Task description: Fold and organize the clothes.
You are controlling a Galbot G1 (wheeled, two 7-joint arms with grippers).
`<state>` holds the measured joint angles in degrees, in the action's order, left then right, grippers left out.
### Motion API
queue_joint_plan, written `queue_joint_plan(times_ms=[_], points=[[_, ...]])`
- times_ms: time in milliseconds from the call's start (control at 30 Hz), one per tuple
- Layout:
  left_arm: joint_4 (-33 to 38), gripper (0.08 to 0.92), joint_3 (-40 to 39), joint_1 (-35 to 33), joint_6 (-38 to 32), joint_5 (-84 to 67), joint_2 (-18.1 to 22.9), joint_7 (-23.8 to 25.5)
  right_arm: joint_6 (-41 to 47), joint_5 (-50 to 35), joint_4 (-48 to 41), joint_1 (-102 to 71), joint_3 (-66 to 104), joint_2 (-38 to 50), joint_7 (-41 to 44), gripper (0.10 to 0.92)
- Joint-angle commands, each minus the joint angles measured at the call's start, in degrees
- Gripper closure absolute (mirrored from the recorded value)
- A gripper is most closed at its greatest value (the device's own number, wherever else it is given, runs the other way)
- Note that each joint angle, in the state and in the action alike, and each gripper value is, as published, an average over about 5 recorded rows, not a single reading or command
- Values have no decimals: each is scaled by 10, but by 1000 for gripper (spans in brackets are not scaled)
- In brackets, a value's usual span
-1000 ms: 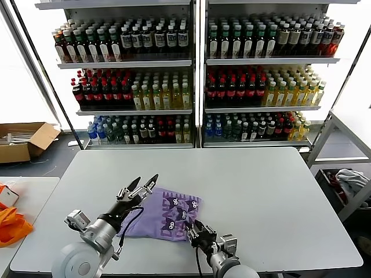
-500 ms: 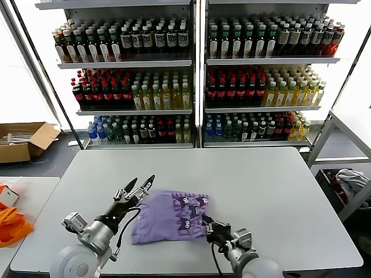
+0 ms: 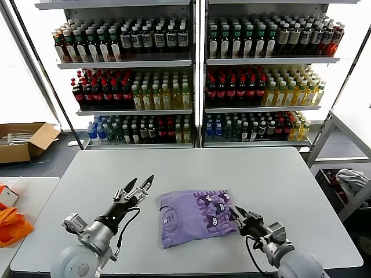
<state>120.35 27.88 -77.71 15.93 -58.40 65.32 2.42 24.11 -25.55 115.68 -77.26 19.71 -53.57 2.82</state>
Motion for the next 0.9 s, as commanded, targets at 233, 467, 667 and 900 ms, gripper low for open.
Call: queue_joint_plan(times_ms=[233, 467, 667, 900], points=[[13, 177, -5, -2, -3, 11, 2, 2, -12, -16, 32, 100, -62, -68, -38, 471], [19, 177, -3, -12, -3, 21, 7, 1, -8, 31, -64, 169, -222, -170, -124, 274], [21, 177, 2, -18, -5, 24, 6, 1, 2, 50, -117, 183, -279, -194, -122, 205], [21, 177, 5, -13, -5, 26, 6, 0, 46, 69, -157, 192, -298, -202, -133, 202]])
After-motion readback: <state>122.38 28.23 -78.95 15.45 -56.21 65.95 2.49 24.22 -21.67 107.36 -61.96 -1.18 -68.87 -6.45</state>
